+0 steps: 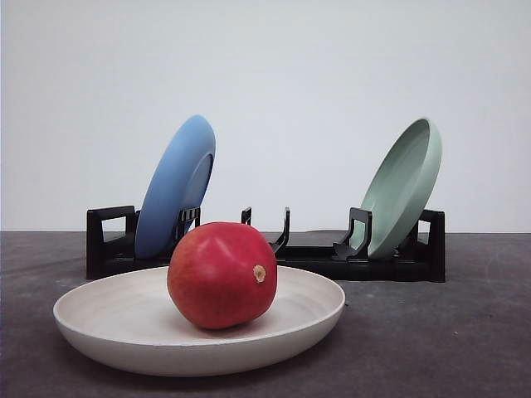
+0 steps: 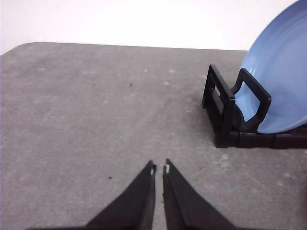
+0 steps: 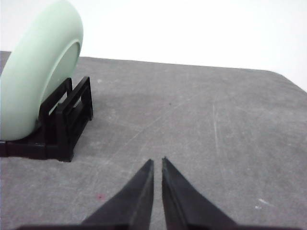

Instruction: Place pomegranate in white plate

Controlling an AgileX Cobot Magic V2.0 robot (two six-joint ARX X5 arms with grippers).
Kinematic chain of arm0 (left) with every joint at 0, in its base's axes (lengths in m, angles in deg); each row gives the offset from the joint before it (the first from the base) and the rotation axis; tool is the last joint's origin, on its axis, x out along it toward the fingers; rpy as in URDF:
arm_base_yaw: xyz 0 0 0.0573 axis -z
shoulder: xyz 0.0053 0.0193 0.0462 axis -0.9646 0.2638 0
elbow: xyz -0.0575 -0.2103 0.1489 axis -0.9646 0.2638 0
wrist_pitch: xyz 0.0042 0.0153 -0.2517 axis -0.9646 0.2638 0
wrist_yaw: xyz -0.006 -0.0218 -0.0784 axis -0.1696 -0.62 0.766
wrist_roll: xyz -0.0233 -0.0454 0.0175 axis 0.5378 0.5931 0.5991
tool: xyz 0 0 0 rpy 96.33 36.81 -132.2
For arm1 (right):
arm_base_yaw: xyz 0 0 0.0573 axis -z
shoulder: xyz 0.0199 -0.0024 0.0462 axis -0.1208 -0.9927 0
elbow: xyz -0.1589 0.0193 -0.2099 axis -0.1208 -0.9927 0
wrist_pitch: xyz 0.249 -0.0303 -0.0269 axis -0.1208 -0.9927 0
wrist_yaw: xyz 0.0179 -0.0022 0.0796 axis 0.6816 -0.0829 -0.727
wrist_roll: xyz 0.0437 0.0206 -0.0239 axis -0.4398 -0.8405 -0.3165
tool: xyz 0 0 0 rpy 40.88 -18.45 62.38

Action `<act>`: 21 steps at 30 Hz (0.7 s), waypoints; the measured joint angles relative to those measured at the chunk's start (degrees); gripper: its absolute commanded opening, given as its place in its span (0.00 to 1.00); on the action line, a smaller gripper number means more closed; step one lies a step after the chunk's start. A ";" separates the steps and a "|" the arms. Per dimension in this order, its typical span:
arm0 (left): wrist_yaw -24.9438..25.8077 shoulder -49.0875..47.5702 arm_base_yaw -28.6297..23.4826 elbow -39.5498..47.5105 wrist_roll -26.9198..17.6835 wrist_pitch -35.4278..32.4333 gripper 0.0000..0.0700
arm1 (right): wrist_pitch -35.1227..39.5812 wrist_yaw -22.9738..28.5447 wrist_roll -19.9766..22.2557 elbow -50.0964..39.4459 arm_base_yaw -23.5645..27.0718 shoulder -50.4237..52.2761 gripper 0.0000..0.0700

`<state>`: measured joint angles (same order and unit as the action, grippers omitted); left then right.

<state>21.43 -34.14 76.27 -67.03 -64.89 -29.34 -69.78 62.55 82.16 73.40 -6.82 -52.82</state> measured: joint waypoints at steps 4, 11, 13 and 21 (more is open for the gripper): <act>0.00 0.00 0.00 0.00 0.00 0.00 0.01 | -0.07 0.00 -0.06 0.00 0.00 0.00 0.04; 0.00 0.00 0.00 0.00 0.00 0.00 0.01 | -0.06 0.00 -0.08 0.00 0.00 0.00 0.04; 0.00 0.00 0.00 0.00 0.00 0.02 0.01 | -0.05 0.00 -0.06 0.00 0.00 0.00 0.04; 0.00 0.00 0.00 0.00 0.00 0.00 0.01 | -0.07 0.00 -0.08 0.00 0.00 0.00 0.04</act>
<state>21.43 -34.14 76.27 -67.03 -64.89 -29.34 -69.85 62.54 82.08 73.40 -6.82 -52.82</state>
